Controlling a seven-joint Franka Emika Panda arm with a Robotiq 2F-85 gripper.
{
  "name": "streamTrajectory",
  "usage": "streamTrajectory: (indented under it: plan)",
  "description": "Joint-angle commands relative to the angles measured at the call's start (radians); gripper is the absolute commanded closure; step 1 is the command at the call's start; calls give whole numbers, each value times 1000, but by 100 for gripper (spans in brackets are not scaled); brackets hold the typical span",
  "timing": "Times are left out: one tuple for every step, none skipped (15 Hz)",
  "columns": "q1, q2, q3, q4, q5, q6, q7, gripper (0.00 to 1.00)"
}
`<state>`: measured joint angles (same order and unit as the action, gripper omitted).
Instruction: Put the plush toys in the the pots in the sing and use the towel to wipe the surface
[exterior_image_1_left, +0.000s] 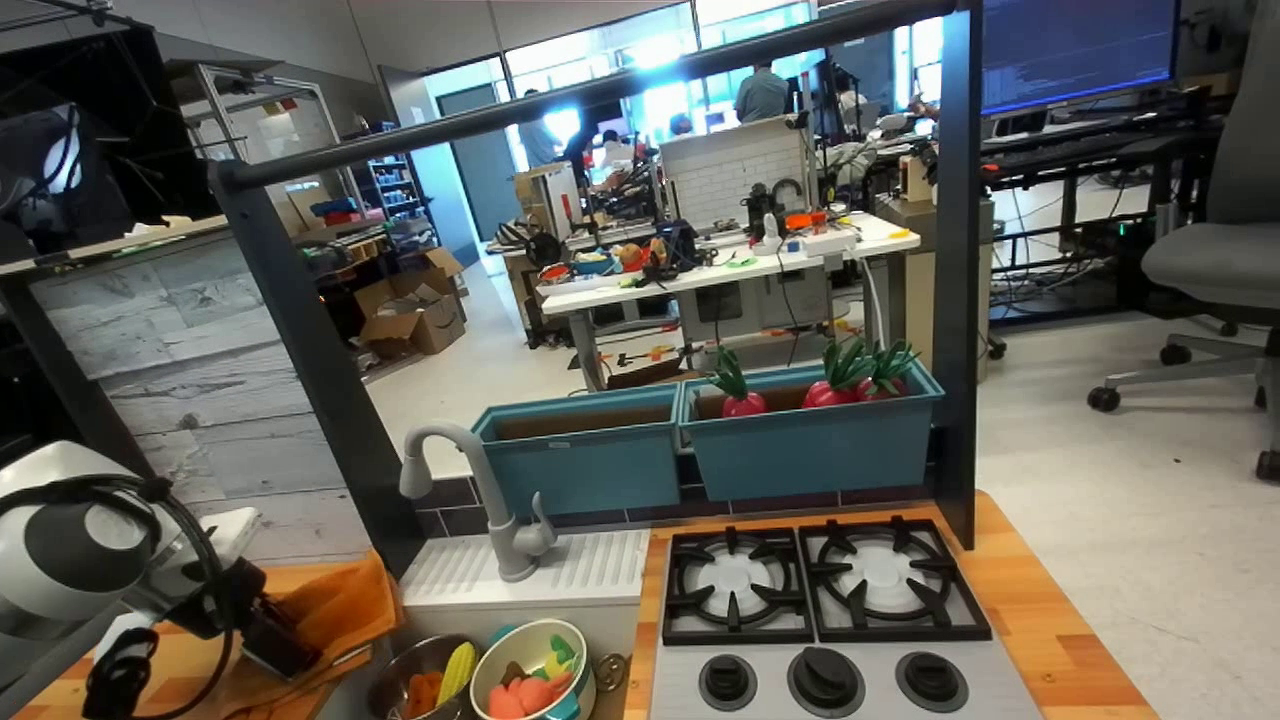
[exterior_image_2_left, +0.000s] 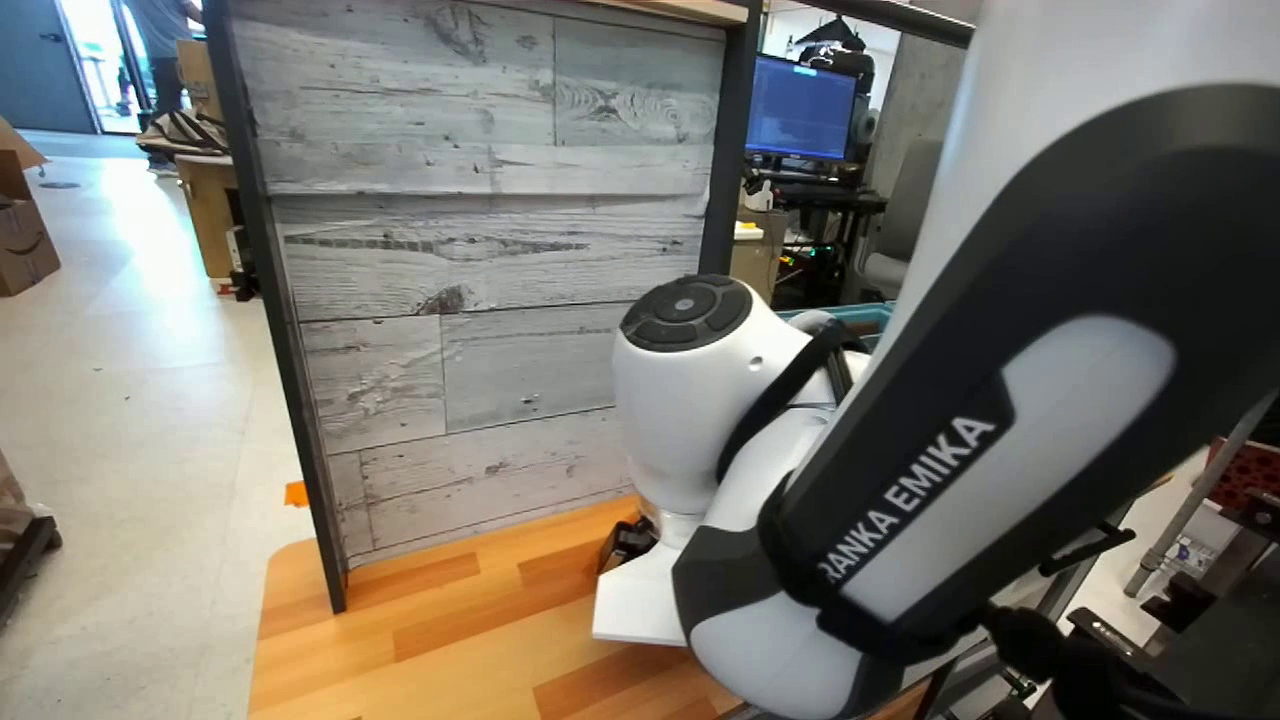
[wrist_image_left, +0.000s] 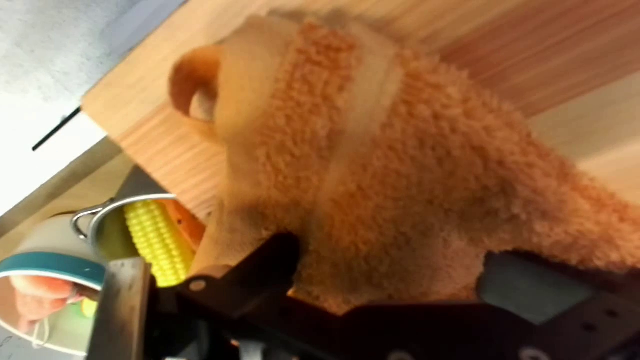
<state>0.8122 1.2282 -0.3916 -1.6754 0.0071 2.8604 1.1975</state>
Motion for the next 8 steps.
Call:
streamTrajectory:
  plan:
    - [-1,57,112,144,-13,-8,-48,0]
    - [-2,67,142,184,-16,-4,-70,0]
    - [2,80,171,228,-17,-5,-86,0]
    - [5,106,199,287,-16,-25,-99,0]
    - [-8,127,234,336,-15,-37,-126,0]
    - [-23,140,261,367,-10,-60,-150,0]
    - [-35,145,267,382,-4,-83,-160,0]
    - [-49,148,270,390,1,-103,-164,0]
